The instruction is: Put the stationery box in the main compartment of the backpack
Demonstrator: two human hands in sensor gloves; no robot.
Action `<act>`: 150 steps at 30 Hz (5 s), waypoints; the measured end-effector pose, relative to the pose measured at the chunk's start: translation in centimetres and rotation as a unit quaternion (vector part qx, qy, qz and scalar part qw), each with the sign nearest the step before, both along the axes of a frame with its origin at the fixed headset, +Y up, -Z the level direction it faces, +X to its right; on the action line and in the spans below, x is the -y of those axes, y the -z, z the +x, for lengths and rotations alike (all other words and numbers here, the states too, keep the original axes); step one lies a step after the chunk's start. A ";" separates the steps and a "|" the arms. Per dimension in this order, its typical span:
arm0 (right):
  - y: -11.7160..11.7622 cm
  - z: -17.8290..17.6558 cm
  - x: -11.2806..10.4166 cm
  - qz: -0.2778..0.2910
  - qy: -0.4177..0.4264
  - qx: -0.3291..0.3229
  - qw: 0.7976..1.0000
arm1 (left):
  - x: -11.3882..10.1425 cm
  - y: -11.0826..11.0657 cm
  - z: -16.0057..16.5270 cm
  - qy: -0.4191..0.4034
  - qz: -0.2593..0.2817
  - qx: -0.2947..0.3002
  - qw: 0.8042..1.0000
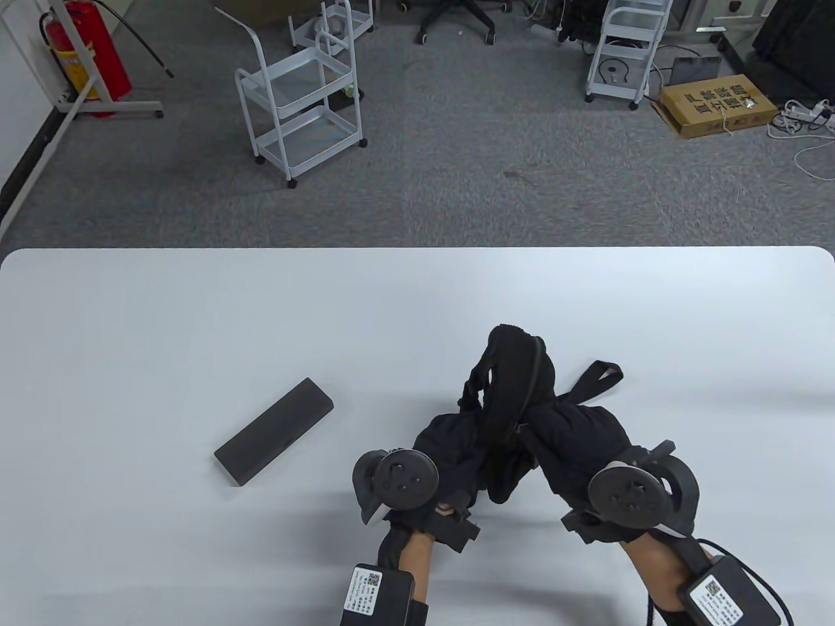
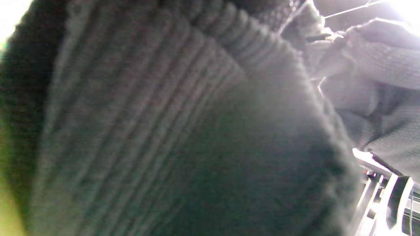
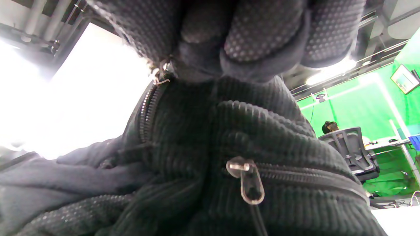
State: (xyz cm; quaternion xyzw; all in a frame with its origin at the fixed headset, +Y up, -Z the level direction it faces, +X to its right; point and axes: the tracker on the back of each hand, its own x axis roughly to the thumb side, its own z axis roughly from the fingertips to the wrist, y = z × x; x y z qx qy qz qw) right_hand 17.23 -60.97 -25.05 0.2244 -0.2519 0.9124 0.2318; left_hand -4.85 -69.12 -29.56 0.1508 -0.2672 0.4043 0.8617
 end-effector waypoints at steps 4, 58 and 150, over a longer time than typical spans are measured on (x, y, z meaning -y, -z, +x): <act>0.2 0.6 -0.2 -0.001 0.011 0.008 1.000 | 0.0 0.0 0.2 0.011 0.003 0.000 1.000; 3.6 8.1 -0.8 -0.106 0.100 0.094 0.985 | -0.2 0.0 -0.5 0.008 -0.001 0.040 0.999; 8.8 12.0 4.9 -0.237 0.263 -0.127 0.927 | 9.1 4.5 -25.9 0.196 -0.459 -0.321 0.805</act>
